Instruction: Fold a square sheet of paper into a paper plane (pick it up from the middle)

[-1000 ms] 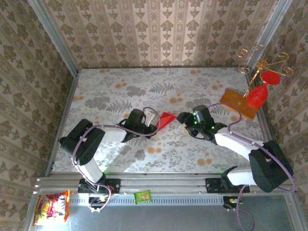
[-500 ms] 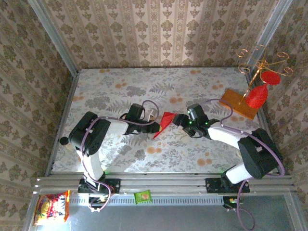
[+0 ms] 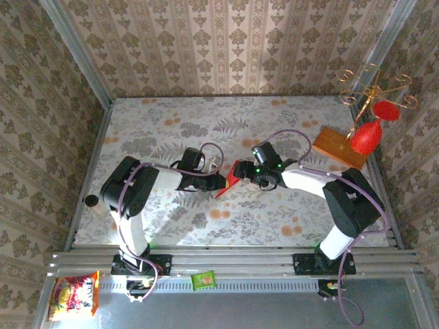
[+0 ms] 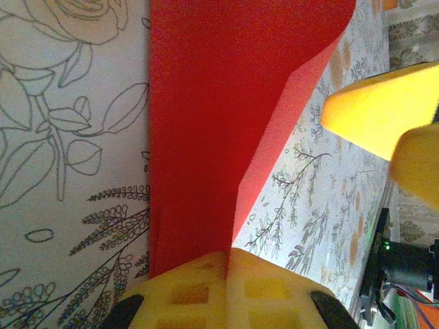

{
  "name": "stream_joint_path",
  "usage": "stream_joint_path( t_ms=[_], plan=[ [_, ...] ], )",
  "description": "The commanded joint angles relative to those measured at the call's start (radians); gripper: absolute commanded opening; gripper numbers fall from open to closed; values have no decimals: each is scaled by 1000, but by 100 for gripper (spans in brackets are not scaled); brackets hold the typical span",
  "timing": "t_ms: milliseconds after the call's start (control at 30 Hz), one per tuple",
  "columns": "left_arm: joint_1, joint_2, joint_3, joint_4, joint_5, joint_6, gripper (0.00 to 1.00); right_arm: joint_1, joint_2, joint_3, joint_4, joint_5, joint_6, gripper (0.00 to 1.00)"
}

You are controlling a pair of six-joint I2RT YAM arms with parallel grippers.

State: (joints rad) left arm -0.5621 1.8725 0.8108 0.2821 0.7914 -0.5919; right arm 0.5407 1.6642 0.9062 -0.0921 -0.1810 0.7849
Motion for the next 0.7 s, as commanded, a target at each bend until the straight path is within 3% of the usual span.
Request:
stream_joint_path(
  t_ms=[0,667],
  plan=[
    [1,26,29,-30,31,-11,3,27,33,43,-98,63,-47,76],
    [-1,45,53,-82,37,9,6,51,159,169,-211,160,-104,76]
  ],
)
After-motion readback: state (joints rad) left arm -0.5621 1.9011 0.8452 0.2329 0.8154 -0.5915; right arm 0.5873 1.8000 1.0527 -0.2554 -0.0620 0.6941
